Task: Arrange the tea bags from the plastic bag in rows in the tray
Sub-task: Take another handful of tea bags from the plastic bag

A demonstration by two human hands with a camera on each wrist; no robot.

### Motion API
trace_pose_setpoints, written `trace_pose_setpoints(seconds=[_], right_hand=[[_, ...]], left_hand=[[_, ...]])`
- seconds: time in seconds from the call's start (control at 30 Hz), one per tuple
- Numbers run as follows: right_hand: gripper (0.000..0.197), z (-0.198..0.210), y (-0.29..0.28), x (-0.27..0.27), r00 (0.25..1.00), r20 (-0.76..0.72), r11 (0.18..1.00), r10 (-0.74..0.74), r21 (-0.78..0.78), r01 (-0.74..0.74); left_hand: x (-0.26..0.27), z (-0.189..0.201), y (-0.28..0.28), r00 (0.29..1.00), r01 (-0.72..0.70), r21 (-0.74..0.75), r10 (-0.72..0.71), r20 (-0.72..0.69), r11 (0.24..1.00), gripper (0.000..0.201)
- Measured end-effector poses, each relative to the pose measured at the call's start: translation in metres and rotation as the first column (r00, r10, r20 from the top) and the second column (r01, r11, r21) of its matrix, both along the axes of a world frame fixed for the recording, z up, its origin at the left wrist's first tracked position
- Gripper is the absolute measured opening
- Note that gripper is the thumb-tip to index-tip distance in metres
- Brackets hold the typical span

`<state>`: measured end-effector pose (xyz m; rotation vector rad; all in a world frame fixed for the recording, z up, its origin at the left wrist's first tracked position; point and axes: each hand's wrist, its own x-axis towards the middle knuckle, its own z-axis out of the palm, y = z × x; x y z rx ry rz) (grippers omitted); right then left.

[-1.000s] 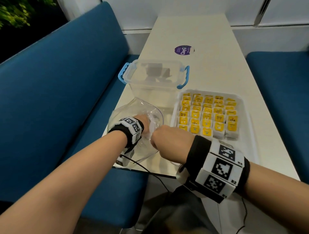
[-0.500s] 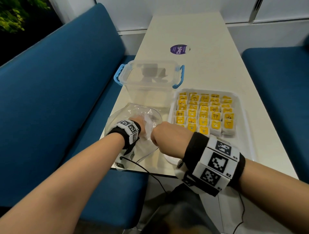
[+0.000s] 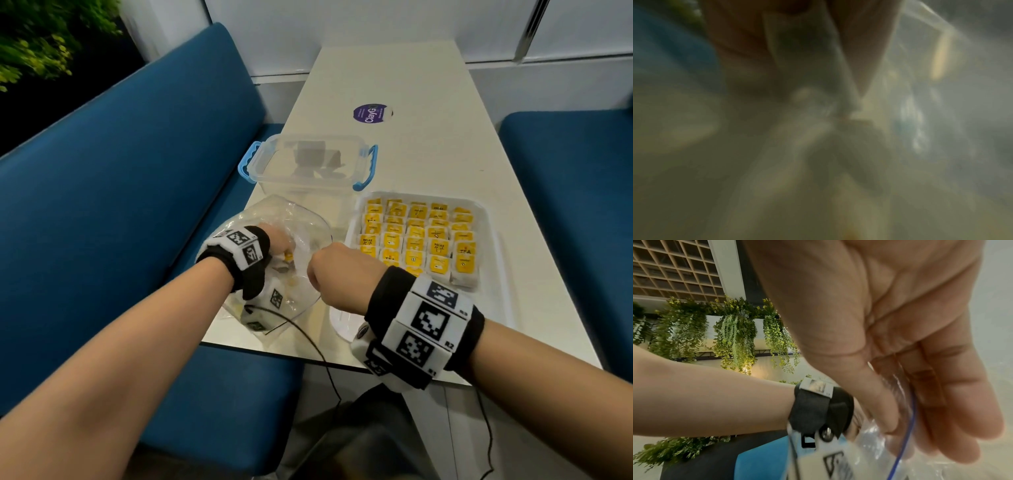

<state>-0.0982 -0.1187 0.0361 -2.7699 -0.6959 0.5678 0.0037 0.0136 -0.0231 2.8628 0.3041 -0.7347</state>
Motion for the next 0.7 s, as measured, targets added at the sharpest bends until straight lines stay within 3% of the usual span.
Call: trace_pose_setpoints(seconds=[0.07,0.13,0.2,0.27,0.33,0.4,0.47,0.57,0.7], right_hand=[[0.026,0.0,-0.001,0.0,1.0,0.009,1.0,-0.01,0.006,0.01],[0.026,0.0,-0.002,0.001,1.0,0.014,1.0,-0.019,0.02,0.019],[0.026,0.0,-0.003,0.003,1.0,0.013,1.0,-0.025,0.015,0.025],[0.025,0.001,-0.001,0.005,1.0,0.009,1.0,-0.027,-0.004,0.027],[0.024,0.0,0.001,0.008,0.999,0.007,0.999,-0.033,-0.018,0.034],[0.022,-0.001,0.002,0.011,0.999,0.018,0.999,-0.049,-0.015,0.049],[0.023,-0.002,0.003,0.012,0.997,0.031,0.997,-0.077,0.012,0.077],[0.025,-0.003,0.006,0.014,0.993,0.04,0.993,-0.11,0.055,0.107],[0.025,-0.008,0.011,0.02,0.993,0.051,0.991,-0.102,0.089,0.097]], left_hand=[[0.003,0.006,0.006,0.992,-0.113,-0.138,0.12,0.048,0.984,0.043],[0.01,0.001,0.015,0.974,-0.206,-0.334,0.225,0.018,0.92,0.044],[0.01,-0.005,0.023,0.943,-0.319,-0.606,0.305,-0.13,0.729,0.039],[0.007,-0.007,0.034,0.924,-0.354,-0.744,0.333,-0.187,0.566,0.024],[0.011,-0.007,0.04,0.905,-0.383,-0.812,0.355,-0.235,0.439,0.027],[0.012,-0.007,0.046,0.876,-0.436,-0.773,0.414,-0.247,0.461,0.033],[0.005,0.003,0.041,0.888,-0.422,-0.769,0.391,-0.243,0.48,0.022],[-0.01,0.02,0.029,0.902,-0.426,-0.695,0.335,-0.273,0.58,0.035],[-0.013,0.037,0.03,0.885,-0.449,-0.776,0.34,-0.318,0.443,0.044]])
